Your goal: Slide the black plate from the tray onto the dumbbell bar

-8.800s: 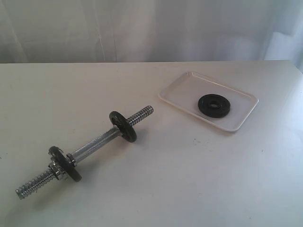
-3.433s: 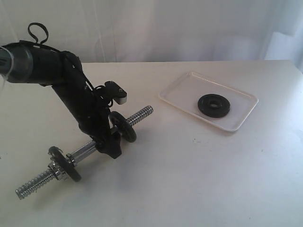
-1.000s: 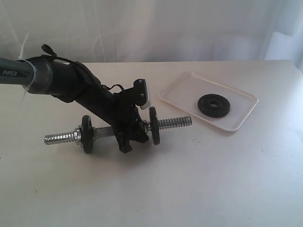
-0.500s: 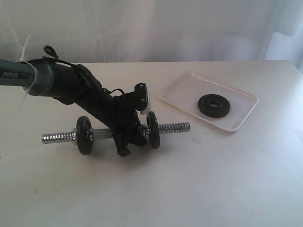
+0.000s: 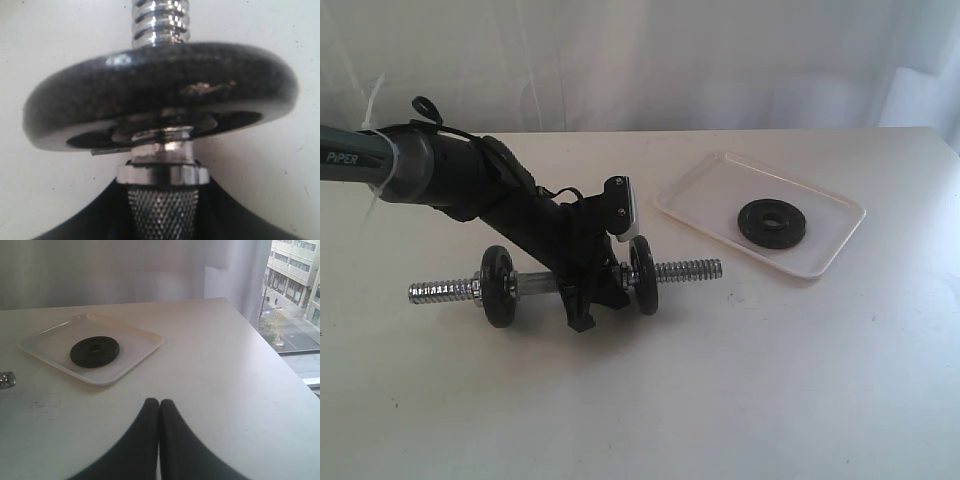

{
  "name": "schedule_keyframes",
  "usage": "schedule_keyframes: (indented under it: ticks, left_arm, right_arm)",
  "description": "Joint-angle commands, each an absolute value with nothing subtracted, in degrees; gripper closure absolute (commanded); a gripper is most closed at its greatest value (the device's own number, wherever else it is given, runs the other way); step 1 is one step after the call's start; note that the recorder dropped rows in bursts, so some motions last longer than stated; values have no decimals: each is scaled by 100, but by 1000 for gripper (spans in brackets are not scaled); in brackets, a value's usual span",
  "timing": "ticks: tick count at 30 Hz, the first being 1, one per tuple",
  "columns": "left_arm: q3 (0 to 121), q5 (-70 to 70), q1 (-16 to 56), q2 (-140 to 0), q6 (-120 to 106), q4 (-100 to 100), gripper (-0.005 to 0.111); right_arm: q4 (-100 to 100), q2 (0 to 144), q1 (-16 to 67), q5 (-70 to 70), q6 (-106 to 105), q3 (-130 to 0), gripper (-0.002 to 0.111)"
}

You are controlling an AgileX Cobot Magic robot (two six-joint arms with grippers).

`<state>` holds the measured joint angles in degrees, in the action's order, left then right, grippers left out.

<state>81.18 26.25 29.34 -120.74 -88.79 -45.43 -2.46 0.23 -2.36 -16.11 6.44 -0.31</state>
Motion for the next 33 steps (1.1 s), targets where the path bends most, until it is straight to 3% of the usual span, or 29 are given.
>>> schedule_keyframes:
  ticks: [1, 6, 11, 15, 19, 26, 33]
  left_arm:
    - [8010, 2652, 2930, -12248, -8849, -4965, 107]
    - [8010, 2652, 2930, -12248, -8849, -4965, 107]
    - [8010, 2652, 2930, -12248, -8871, -4967, 107]
    - [8010, 2664, 2930, -12248, -8861, -4967, 107]
    - [8010, 2664, 2930, -12248, -8846, -4954, 107]
    - [8010, 2649, 2930, -12248, -8849, -4964, 107]
    - [8010, 2676, 2930, -12248, -8849, -4964, 107]
  right_arm:
    - [-279, 0, -265, -857, 631, 0, 108]
    - [-279, 0, -265, 1098, 1031, 0, 108]
    - [-279, 0, -265, 1273, 1938, 0, 108]
    - [-279, 0, -265, 2178, 2327, -175, 108]
    - [-330, 1400, -265, 1790, 1503, -1562, 108]
    - [-1064, 4319, -265, -755, 262, -4562, 108]
    - [-1030, 6629, -82, -2404, 125, -6423, 108]
